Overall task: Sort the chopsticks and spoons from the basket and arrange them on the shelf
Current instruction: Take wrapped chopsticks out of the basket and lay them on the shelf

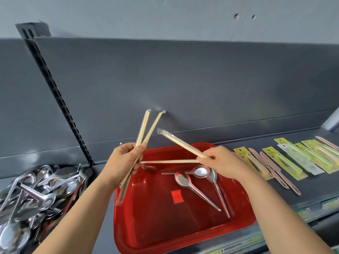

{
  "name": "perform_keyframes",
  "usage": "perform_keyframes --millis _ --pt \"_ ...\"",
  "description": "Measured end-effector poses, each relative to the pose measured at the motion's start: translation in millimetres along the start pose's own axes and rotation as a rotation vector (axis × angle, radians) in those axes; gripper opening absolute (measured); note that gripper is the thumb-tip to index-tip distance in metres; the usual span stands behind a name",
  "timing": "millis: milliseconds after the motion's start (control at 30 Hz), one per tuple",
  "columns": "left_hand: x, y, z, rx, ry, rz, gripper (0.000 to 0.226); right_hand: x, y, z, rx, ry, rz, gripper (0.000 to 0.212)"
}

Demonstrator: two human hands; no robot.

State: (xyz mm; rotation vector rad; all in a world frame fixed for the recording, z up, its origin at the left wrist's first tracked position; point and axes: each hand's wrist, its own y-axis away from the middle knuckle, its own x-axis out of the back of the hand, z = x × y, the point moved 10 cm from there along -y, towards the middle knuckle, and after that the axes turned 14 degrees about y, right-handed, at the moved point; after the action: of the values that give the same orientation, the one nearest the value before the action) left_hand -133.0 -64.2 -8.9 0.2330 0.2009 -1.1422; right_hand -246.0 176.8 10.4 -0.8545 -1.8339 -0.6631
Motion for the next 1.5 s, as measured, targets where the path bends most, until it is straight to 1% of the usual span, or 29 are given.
perform_keyframes --millis 67,167,300,467,600,833,1033,1100,1233,1333,1400,1500 --pt "3 3 3 -0.009 0.000 0.020 0.028 9 1 -2 0.008 -0.018 0.038 0.039" --pt "9 9 9 -0.055 0.001 0.072 0.030 0 -3 -16 0.029 -0.075 0.042 0.039" --pt "33 26 19 -0.120 -0.008 0.162 0.035 -25 -17 -44 0.013 -0.308 0.025 0.038" --pt "94 66 40 -0.177 0.049 0.292 0.031 -49 -29 -118 0.096 -0.480 0.010 0.036" --pt "162 116 64 -0.237 0.070 0.407 0.030 -72 -32 -202 0.153 -0.573 0.014 0.037" --pt "327 242 103 -0.293 -0.010 0.673 0.035 -150 -11 -389 0.268 -0.543 -0.090 0.036" --pt "464 344 126 -0.282 -0.018 0.836 0.028 -230 22 -538 0.311 -0.557 -0.185 0.033" --pt "502 369 133 -0.245 -0.073 0.886 0.029 -253 28 -573 0.290 -0.554 -0.209 0.031" --pt "571 398 147 -0.184 -0.201 0.996 0.035 -288 29 -624 0.254 -0.467 -0.246 0.027" --pt "618 399 156 -0.184 -0.241 1.055 0.040 -306 19 -656 0.257 -0.406 -0.229 0.036" --pt "645 392 160 -0.166 -0.261 1.077 0.040 -318 8 -677 0.263 -0.393 -0.220 0.034" --pt "684 376 164 -0.118 -0.275 1.103 0.033 -337 -12 -708 0.264 -0.322 -0.214 0.032"
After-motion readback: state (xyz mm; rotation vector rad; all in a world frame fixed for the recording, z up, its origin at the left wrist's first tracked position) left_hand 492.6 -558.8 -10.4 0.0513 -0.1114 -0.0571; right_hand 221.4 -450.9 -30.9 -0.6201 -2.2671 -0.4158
